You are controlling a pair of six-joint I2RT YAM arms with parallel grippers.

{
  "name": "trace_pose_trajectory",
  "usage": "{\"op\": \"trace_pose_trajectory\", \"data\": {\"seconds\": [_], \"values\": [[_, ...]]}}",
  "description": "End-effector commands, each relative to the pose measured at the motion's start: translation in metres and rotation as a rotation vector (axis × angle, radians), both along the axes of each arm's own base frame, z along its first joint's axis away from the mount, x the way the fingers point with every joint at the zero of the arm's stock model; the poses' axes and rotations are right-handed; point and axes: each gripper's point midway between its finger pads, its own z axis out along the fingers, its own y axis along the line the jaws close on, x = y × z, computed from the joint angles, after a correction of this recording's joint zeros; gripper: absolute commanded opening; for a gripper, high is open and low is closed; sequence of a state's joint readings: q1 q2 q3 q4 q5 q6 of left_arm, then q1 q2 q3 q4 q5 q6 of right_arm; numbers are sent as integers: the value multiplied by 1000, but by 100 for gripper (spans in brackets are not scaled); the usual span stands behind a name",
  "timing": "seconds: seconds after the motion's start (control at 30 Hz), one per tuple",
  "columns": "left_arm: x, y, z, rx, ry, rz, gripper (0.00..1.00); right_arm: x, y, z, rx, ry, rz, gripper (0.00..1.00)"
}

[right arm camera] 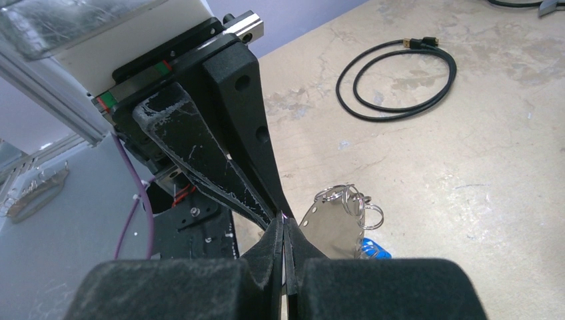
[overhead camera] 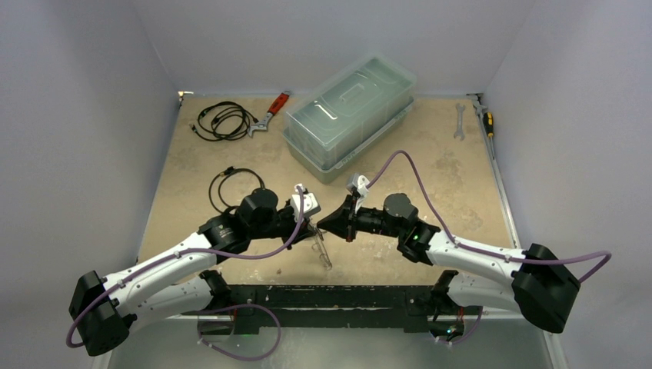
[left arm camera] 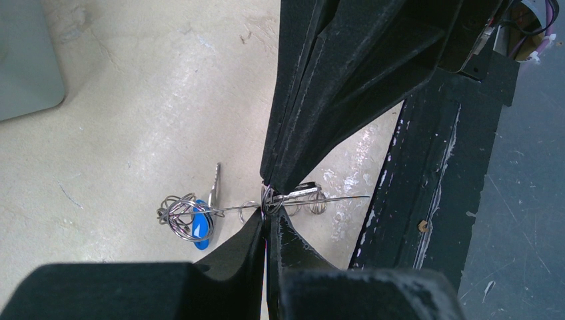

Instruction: Put the keys on the keyring

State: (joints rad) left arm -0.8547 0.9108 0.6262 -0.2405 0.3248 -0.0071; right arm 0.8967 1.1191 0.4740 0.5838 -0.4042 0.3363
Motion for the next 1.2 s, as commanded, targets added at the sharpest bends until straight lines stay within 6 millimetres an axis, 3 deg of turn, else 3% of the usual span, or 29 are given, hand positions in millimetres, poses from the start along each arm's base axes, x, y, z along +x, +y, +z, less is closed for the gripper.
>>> {"op": "trace_pose_trajectory", "data": {"seconds": [0.0, 1.17], "values": [[5, -7, 14, -50, -39, -6, 0, 11, 5, 20, 31, -41, -38, 0], [5, -6, 15, -54, -45, -5, 0, 14, -2, 7, -13, -24, -74, 0]]}}
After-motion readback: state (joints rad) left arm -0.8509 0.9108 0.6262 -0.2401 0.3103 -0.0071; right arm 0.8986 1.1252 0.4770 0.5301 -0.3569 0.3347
